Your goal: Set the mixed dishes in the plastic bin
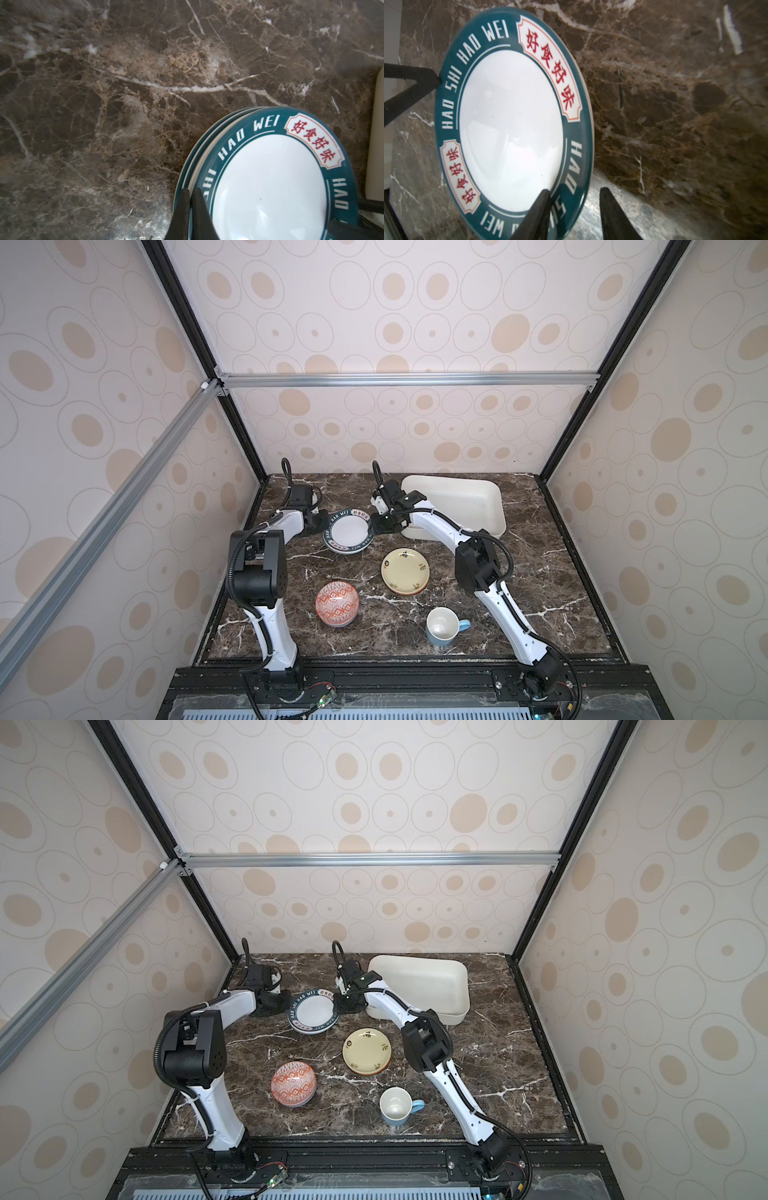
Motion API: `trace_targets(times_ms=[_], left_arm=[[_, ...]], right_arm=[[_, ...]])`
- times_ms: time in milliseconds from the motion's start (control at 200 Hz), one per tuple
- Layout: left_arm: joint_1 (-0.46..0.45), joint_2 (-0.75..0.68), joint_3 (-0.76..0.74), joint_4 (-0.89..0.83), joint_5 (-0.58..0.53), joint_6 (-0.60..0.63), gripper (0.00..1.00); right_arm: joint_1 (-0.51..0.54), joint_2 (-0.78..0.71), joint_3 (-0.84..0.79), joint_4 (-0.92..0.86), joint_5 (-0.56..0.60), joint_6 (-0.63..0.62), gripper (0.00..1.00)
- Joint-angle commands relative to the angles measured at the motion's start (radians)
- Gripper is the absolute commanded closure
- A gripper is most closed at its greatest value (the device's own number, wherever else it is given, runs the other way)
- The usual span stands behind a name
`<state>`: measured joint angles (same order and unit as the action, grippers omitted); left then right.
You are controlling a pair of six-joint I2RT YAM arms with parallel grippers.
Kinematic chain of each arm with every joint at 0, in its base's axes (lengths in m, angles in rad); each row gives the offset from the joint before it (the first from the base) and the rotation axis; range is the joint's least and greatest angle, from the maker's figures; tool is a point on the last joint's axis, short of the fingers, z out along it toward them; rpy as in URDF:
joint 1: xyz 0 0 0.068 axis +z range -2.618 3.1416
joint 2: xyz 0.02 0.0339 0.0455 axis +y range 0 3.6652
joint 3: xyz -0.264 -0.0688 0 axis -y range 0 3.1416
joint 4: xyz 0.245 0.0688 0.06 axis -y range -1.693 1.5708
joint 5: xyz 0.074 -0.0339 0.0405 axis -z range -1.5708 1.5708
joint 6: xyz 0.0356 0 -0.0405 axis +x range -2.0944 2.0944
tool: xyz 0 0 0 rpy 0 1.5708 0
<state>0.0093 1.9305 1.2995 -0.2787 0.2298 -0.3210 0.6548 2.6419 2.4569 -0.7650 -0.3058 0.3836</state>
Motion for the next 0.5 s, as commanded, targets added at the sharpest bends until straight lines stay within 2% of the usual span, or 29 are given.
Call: trace_targets(times_ms=[0, 285, 495], left_arm=[[-0.015, 0.010, 0.037, -0.034, 0.017, 0.005, 0.96], [-0.030, 0.014, 0.034, -0.032, 0.034, 0.008, 0.99], [-0.034, 0.015, 0.029, -0.027, 0.041, 0.007, 1.00]], right_arm=[[-0.010, -0.024, 0.004, -0.032, 0.018, 0.006, 0.62], [-0.010, -0.041, 0.005, -0.039, 0.043, 0.000, 0.68], [-0.010, -0.061, 0.002, -0.063, 0.088, -0.015, 0.77]])
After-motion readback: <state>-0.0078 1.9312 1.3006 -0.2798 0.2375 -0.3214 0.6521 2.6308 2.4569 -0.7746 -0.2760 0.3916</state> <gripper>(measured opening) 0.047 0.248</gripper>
